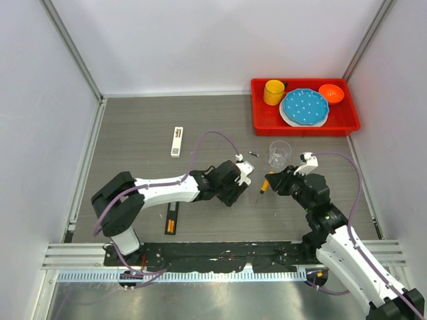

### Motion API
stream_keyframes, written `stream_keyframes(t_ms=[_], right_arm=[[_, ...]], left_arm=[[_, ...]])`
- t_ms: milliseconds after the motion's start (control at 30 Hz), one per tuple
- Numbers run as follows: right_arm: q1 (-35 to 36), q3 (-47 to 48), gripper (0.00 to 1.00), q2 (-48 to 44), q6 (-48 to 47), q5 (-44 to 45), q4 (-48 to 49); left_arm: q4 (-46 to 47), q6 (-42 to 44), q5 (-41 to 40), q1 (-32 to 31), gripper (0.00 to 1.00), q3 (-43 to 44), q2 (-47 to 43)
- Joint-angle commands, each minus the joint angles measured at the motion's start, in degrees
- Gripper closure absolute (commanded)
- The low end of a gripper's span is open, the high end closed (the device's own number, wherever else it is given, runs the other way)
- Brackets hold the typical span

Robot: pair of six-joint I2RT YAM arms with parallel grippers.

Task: Unload the batteries from the remote control

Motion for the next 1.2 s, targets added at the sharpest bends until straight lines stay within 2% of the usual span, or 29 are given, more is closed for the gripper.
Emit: stream_keyframes(t_ms=[0, 133, 400, 633, 667, 700, 767, 867, 900, 1033, 1167], right_arm=[[-0.14, 2.94, 0.99, -0.71, 1.06, 1.9, 0.21], [-0.14, 3.73, 0.99, 0.52, 1.32, 1.72, 0.56], [-0.14, 4.69, 0.99, 3.33, 0.62, 1.98, 1.62], [-0.14, 4.96, 0.99, 5.17, -0.43, 3.48, 1.0], [-0.14, 4.87, 0.99, 5.53, -0.52, 3.57, 1.35], [-0.14, 4.78, 0.99, 6.05, -0.52, 3.57, 1.7], [-0.14, 4.87, 0.99, 7.46, -0.44, 3.66, 2.58], [-0.22, 5.13, 0.99, 9.04, 0.0, 3.13, 3.72], [-0.14, 5.22, 0.99, 9.31, 0.01, 3.04, 3.9], [-0.14, 5.4, 0.99, 10.63, 0.09, 2.95, 3.9], [-0.14, 5.66, 0.99, 10.8, 0.36, 3.13, 5.48]], left_arm=[[5.41, 6.23, 9.72, 1.32, 0.75, 3.19, 3.39], [2.68, 5.96, 12.63, 1.32, 0.77, 7.94, 5.59], [-0.13, 11.32, 17.12, 1.32, 0.79, 12.16, 12.27], [-1.1, 12.38, 13.96, 1.41, 0.77, 12.69, 14.29], [-1.27, 12.38, 13.78, 1.41, 0.75, 12.69, 14.55], [-1.27, 12.38, 13.87, 1.41, 0.65, 12.52, 14.56], [-1.54, 12.38, 14.4, 1.41, 0.58, 12.26, 14.73], [-0.57, 12.29, 13.78, 1.41, 0.37, 10.16, 13.51], [-0.4, 12.21, 13.43, 1.41, 0.26, 9.71, 13.07], [-0.13, 11.94, 11.76, 1.41, 0.13, 7.51, 10.78], [-0.39, 11.42, 9.65, 1.5, 0.11, 4.27, 8.41]])
